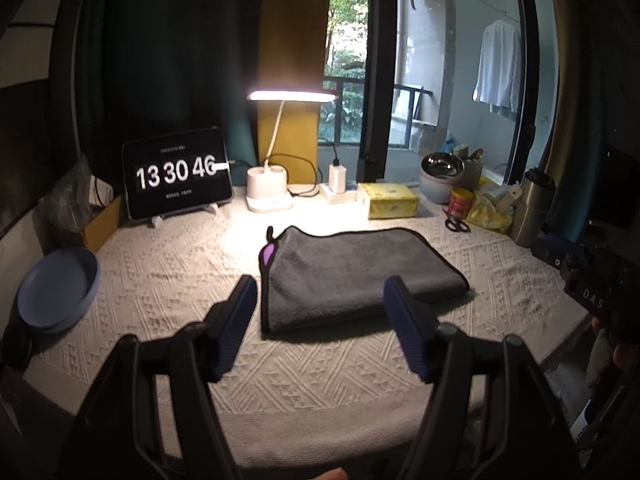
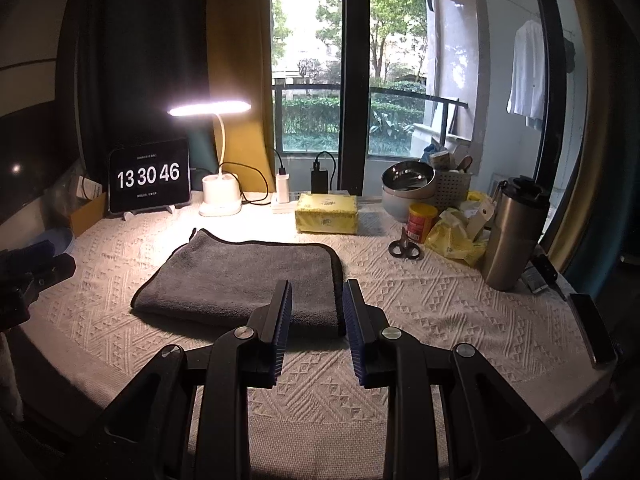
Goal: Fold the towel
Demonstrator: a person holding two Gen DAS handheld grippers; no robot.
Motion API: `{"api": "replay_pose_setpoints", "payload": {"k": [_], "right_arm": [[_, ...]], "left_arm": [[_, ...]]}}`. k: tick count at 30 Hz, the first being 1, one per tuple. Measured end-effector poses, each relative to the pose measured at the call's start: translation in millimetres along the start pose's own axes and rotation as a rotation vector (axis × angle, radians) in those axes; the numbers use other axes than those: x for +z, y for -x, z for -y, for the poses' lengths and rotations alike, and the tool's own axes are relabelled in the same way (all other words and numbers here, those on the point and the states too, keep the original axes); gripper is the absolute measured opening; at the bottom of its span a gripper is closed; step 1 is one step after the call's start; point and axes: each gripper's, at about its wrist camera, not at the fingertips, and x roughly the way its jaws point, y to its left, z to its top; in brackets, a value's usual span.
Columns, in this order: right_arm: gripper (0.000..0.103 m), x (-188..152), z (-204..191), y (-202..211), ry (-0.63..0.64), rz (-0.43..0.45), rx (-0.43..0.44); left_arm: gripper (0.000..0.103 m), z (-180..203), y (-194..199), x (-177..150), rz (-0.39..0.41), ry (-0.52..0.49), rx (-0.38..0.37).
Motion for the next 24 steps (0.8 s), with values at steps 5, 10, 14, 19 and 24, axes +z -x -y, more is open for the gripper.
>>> {"api": "replay_pose_setpoints", "payload": {"k": [5,10,14,19,24], "right_arm": [[0.029,2,-1,21,0.006,0.034,-0.006],[0.029,5,-3,42,0.020,0.078,-0.004],[0.029,10,-5,61,0.031,0.123,0.000],[0.054,16,-8,92,0.046,0.222,0.016],[0.061,17,-7,123,0.049,0.347,0.037]], "left_arm": [[0.072,2,20,2,0.053,-0.006,0.002],[0.091,8,45,7,0.135,-0.011,-0.017],[0.092,9,63,12,0.193,-0.006,-0.020],[0.092,7,83,15,0.266,0.021,-0.005],[0.093,7,103,16,0.345,0.032,0.059]]}}
